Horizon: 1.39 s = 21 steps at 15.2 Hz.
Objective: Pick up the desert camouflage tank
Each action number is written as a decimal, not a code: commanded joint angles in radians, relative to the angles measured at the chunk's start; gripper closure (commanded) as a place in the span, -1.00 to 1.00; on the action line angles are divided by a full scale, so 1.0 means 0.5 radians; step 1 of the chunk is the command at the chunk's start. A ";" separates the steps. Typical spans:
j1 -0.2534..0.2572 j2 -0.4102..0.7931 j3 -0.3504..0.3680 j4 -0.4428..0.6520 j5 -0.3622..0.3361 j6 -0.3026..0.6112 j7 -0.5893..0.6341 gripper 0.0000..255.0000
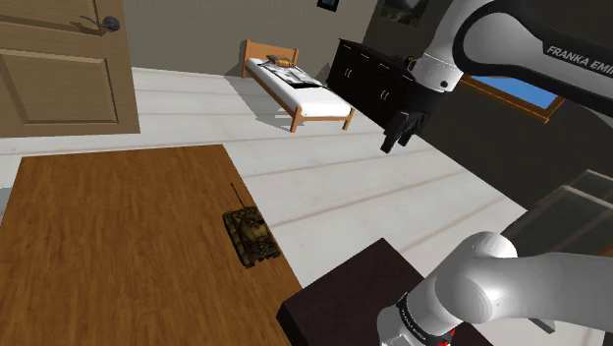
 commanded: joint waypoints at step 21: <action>0.082 1.148 0.312 -0.090 0.159 1.189 0.486 -1.00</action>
